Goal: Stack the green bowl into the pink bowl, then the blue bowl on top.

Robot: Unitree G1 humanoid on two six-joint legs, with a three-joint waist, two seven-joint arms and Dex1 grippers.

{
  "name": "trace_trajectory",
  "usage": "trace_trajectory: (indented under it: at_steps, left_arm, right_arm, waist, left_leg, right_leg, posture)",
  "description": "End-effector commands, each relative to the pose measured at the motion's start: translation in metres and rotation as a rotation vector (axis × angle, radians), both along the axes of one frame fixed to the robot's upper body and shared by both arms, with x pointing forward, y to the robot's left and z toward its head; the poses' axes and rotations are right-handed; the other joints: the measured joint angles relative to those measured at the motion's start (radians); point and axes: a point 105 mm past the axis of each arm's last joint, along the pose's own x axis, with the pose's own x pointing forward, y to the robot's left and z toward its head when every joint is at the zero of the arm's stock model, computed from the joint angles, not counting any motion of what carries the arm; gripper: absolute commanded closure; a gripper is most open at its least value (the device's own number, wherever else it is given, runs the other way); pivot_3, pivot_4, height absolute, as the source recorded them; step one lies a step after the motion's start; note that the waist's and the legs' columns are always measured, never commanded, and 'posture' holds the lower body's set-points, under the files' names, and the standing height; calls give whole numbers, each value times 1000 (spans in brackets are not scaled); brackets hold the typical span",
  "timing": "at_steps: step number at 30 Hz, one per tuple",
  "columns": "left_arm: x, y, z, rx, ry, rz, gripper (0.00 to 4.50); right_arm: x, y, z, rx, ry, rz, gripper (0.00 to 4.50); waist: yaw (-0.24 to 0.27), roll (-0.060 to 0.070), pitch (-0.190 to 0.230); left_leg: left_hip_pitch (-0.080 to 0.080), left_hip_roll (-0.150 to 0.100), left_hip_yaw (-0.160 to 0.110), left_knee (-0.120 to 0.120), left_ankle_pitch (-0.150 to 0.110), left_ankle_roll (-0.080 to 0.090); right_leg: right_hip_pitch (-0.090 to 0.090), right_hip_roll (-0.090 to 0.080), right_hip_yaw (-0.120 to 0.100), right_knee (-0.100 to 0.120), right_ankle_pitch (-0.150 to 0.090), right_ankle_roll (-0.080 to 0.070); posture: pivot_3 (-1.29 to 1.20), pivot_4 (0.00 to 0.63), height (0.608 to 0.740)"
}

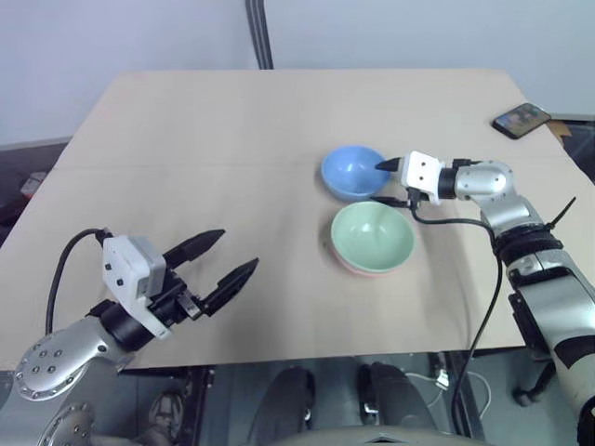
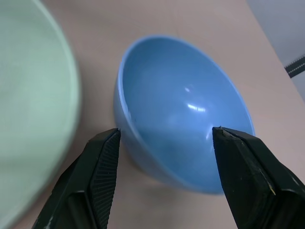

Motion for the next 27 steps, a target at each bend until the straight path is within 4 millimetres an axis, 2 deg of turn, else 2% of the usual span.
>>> trace_trajectory:
  at_steps: [1, 4, 11, 17, 20, 24, 26, 27]
  left_arm:
    - [-9, -4, 15, 15, -66, -24, 739]
    - [-15, -5, 19, -5, -71, -75, 739]
    - [-21, -1, 21, 7, -41, -139, 739]
    - [-24, 2, 22, 9, -14, -160, 739]
    - [-24, 4, 23, 13, -23, -147, 701]
    - [-24, 3, 22, 10, -26, -142, 701]
    - [-23, 2, 20, 9, -28, -140, 701]
    - [-22, 1, 20, 9, -29, -140, 701]
  right_arm:
    - [3, -11, 21, -67, -116, 11, 1256]
    - [3, -12, 11, -126, -132, 21, 1256]
    - [0, 15, 1, -91, -116, 87, 1256]
    - [6, 21, -4, -146, -151, 73, 1256]
    - [8, 21, -4, -165, -166, 61, 2007]
    - [10, 19, 1, -178, -199, 58, 4029]
    - [9, 18, 4, -178, -221, 66, 4401]
    - [8, 18, 7, -173, -233, 79, 4401]
  waist:
    - [1, 0, 0]
    - [-1, 0, 0]
    - [-6, 0, 0]
    - [-1, 1, 0]
    - [-3, 1, 0]
    - [-4, 1, 0]
    - [-3, 1, 0]
    - [-3, 1, 0]
  left_leg:
    - [0, 0, 0, 0, 0, 0]
    - [1, 0, 0, 0, 0, 0]
    - [1, 1, 1, -1, 1, -1]
    - [1, 0, 1, -1, 1, -1]
    - [1, 0, 1, -1, 1, -1]
    - [1, 1, 1, -1, 1, -2]
    - [1, 1, 1, -1, 1, -1]
    - [1, 0, 1, -1, 1, -1]
  right_leg:
    - [0, 0, 0, 0, 0, 0]
    - [0, 0, 0, 0, 0, 0]
    - [0, 1, 1, 1, 0, -1]
    - [0, 1, 0, 0, 0, -1]
    - [0, 1, 0, 0, 0, -1]
    - [0, 1, 0, 0, 0, -1]
    - [0, 1, 0, 0, 0, -1]
    - [0, 1, 1, 0, 0, -1]
  posture:
    - [0, 150, 740]
    - [0, 150, 740]
    - [0, 150, 740]
    - [0, 150, 740]
    - [0, 150, 740]
    - [0, 150, 740]
    - [0, 150, 740]
    - [0, 150, 740]
